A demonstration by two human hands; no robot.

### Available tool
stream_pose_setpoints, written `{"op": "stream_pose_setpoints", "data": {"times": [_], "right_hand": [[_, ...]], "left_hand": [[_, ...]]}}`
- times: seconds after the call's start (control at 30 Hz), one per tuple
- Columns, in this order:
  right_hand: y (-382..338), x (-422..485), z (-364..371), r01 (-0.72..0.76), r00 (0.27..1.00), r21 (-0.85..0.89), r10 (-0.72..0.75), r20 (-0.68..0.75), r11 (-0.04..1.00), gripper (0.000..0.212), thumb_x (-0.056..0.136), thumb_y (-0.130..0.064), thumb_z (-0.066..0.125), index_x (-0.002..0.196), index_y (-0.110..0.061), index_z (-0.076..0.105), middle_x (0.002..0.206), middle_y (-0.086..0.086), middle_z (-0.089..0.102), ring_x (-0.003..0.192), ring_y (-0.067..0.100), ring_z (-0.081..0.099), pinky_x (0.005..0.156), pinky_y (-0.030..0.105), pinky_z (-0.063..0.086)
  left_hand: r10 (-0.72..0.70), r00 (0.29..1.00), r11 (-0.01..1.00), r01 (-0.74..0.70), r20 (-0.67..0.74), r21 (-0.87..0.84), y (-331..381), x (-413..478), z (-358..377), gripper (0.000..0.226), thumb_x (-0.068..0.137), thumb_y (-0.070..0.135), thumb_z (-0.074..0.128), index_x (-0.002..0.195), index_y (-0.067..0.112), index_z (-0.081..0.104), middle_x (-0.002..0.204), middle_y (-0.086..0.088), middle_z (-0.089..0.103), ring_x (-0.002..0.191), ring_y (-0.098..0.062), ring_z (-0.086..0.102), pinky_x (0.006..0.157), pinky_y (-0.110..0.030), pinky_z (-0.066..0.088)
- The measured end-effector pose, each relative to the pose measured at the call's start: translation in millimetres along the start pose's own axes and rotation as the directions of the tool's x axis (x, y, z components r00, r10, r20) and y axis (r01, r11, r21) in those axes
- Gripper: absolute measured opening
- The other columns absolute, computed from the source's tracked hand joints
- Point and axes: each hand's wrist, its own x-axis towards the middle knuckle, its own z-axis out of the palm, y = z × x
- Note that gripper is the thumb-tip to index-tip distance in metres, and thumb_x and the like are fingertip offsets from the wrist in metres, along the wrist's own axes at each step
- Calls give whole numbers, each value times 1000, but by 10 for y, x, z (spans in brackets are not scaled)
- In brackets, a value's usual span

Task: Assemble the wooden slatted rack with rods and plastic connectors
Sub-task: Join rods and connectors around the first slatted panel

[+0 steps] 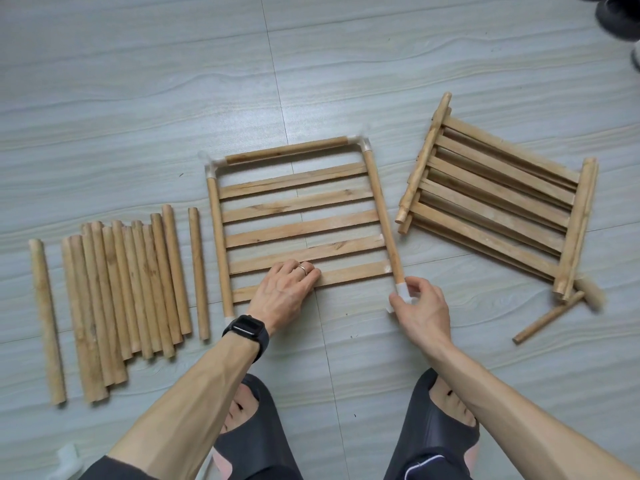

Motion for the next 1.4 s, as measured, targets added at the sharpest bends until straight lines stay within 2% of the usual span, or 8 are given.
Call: {"op": "stream_pose_setpoints", "data": {"times": [0.3, 0.5, 0.67, 0.77, 0.97, 1.13, 1.27, 1.4], "right_hand": [[40, -164, 39, -8, 1000, -345, 16, 19, 939, 65, 93, -54, 55, 144, -17, 39, 147, 8, 33, 116, 37, 55, 87, 44, 44], [-7, -413, 167, 283, 939, -539, -343, -13, 793, 72, 89, -45, 64, 146, -12, 35, 161, 13, 13, 143, 40, 22, 110, 58, 32], [-353, -529, 547, 589, 787, -635, -532, 311, 500, 77, 93, -46, 56, 157, -17, 24, 169, 11, 8, 154, 33, 7, 122, 49, 21], [-517, -472, 759, 690, 710, -639, -486, 509, 340, 83, 97, -46, 46, 162, -22, 0, 170, 5, -13, 156, 31, -8, 127, 47, 11], [-589, -302, 910, 737, 674, -643, -311, 671, 209, 83, 101, -47, 35, 159, -23, -19, 158, -2, -38, 154, 28, -21, 124, 58, 9], [-526, -262, 867, 738, 672, -647, -293, 680, 192, 84, 101, -45, 35, 156, -24, -25, 160, -5, -38, 153, 26, -25, 124, 58, 10], [-530, -251, 859, 736, 676, -644, -287, 679, 208, 85, 101, -44, 37, 157, -24, -24, 160, -7, -37, 153, 24, -23, 124, 55, 12], [-521, -222, 820, 740, 671, -646, -277, 688, 187, 85, 101, -44, 37, 157, -26, -25, 162, -7, -34, 154, 22, -23, 125, 52, 12]], "left_hand": [[-342, 939, 923, 343, 37, -172, 42, -259, -473, 39, 94, 16, 62, 133, 23, 60, 122, -4, 64, 104, -25, 59, 84, -40, 50], [-740, 673, 662, 727, 0, -182, -461, -1433, -981, 24, 99, 18, 55, 121, 13, 64, 110, -8, 65, 101, -27, 60, 83, -42, 51], [-892, 447, 451, 889, 65, 72, -721, -2419, -1182, 26, 99, 34, 50, 117, 20, 62, 112, -5, 65, 103, -28, 59, 81, -39, 51], [-912, 353, 375, 924, 207, 74, -716, -2723, -1226, 32, 94, 53, 47, 111, 29, 60, 105, 4, 62, 102, -23, 61, 80, -35, 50], [-861, 404, 433, 901, 308, 29, -570, -2585, -1082, 41, 95, 57, 50, 129, 35, 53, 122, 6, 59, 112, -18, 58, 89, -37, 51], [-903, 242, 298, 948, 355, 112, -670, -2189, -900, 61, 92, 64, 46, 142, 28, 44, 136, -4, 55, 120, -28, 56, 96, -43, 50], [-965, 148, 170, 982, 219, 83, -689, -2054, -928, 39, 96, 54, 41, 113, 20, 51, 118, -6, 59, 102, -28, 59, 84, -39, 48], [-984, -114, -124, 990, 135, -69, -905, -2195, -938, 38, 97, 32, 45, 131, 13, 45, 142, -17, 39, 122, -38, 49, 92, -47, 44]]}}
